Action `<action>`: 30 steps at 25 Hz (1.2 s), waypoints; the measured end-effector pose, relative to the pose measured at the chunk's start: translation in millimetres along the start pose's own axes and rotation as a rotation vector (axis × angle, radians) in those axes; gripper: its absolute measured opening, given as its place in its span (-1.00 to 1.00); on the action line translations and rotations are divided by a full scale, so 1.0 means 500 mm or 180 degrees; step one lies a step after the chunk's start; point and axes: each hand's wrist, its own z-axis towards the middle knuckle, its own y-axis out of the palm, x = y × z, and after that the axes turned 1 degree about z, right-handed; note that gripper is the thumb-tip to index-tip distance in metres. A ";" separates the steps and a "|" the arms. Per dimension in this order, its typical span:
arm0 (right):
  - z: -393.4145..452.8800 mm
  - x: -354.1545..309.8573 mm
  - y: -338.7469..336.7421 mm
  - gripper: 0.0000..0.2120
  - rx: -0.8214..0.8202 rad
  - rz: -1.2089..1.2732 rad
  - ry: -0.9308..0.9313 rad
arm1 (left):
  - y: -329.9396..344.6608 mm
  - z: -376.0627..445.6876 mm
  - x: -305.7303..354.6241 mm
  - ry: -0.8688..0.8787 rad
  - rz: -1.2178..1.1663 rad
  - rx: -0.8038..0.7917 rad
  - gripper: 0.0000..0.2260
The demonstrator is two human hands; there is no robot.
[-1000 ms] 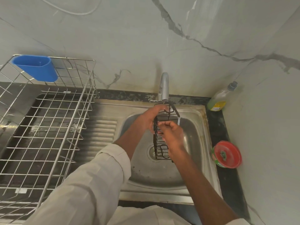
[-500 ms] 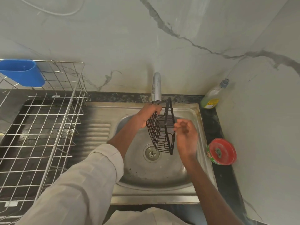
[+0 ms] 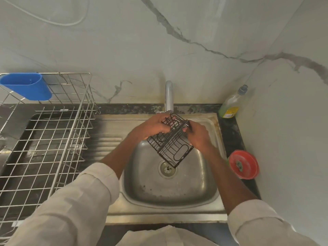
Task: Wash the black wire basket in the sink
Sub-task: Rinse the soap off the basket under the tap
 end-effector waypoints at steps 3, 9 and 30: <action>-0.014 -0.049 0.013 -0.68 0.0221 -0.0527 -0.0210 | -0.031 -0.033 -0.034 0.0137 0.0055 0.0332 -0.55; -0.042 -0.109 0.048 -0.61 0.0119 -0.0507 -0.0587 | -0.017 -0.143 -0.150 0.0038 -0.1199 0.1582 -0.41; -0.151 0.032 -0.030 -0.49 0.1337 0.1124 0.0393 | 0.152 -0.018 -0.039 -0.0308 -0.0694 0.1168 -0.63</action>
